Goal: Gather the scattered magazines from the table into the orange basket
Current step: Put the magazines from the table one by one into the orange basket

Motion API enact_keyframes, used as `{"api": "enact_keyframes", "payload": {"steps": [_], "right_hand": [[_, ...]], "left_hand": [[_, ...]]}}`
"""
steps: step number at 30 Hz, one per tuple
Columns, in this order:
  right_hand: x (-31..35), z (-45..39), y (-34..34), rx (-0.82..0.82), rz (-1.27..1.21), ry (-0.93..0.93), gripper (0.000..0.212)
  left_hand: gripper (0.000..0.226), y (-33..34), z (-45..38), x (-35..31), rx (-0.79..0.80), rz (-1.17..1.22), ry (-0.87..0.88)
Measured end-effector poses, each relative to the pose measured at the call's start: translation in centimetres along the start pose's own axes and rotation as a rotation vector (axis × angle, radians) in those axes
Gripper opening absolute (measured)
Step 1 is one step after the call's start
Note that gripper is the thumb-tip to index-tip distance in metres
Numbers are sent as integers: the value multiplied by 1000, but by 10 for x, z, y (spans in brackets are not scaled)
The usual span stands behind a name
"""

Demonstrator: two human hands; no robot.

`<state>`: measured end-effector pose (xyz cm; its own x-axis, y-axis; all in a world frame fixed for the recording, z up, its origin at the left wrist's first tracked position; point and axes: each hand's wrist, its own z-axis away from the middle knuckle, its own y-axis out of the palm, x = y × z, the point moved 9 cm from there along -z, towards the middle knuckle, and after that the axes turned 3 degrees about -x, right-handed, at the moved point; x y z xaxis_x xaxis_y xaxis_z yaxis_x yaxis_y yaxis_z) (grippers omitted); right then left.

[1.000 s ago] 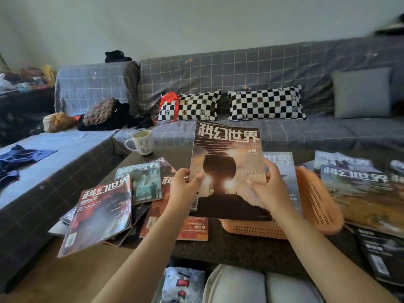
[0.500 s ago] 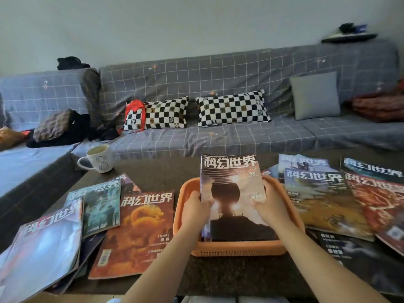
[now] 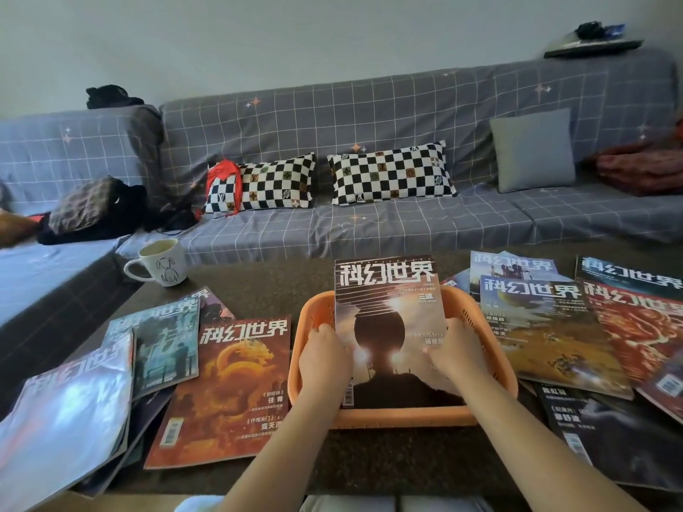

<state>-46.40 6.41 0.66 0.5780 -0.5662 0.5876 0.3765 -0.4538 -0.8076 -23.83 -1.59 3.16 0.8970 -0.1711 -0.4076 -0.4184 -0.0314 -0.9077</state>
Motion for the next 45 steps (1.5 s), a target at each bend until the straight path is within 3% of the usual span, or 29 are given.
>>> {"api": "enact_keyframes", "payload": {"steps": [5,14,18,22,26,30,37,45], "right_hand": [[-5,-4,4,132,19,20,21],[-9,-6,6,128,26,46,17],[-11,-7,7,152,47,69,20],[-10,-6,8,174,28,80,21],[5,0,-11,42,-142,30,29],[42,19,-34,-89,-303,-157,42],[147,83,8,245,-538,-408,28],[248,173,105,578,-546,-565,25]], "left_hand": [[25,5,-2,0,70,-50,-12],[25,6,-3,6,83,82,-76],[26,1,-3,4,44,69,-67],[26,5,-5,2,114,-25,-49],[35,-1,-2,6,88,117,-51],[38,-34,4,10,-42,235,52],[31,-108,15,88,-159,406,7],[15,-152,35,222,-331,312,-145]]}}
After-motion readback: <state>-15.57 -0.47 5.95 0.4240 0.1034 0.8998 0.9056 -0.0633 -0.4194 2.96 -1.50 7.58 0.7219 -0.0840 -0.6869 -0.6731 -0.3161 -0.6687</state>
